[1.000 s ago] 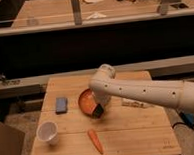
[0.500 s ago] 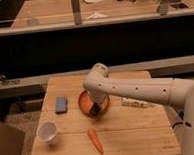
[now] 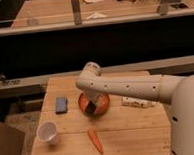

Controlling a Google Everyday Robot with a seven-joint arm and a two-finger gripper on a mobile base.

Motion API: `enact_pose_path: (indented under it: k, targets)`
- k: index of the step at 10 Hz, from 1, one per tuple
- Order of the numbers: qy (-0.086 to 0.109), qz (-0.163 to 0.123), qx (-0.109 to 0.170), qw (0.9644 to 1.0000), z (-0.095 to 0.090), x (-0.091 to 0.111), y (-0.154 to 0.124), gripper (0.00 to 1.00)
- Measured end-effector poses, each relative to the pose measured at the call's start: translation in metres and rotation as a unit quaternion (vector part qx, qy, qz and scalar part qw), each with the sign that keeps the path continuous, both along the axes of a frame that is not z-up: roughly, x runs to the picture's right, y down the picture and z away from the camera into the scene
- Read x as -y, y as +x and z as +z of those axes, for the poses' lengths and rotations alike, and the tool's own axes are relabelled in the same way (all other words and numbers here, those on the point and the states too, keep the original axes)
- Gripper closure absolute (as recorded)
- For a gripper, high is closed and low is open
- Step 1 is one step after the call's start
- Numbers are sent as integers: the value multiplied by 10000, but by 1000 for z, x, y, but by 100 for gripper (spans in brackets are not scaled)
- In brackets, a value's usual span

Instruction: Place the eraser on the white sponge

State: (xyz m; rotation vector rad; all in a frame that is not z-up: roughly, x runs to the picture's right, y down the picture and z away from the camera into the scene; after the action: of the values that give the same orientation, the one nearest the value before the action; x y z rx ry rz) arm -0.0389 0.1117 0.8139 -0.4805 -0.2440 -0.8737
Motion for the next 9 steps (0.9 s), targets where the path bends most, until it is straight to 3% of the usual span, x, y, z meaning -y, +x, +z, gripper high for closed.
enact_pose_path:
  k: [9]
  targets:
    - [170,-422,156,9988,22,2,-44,96]
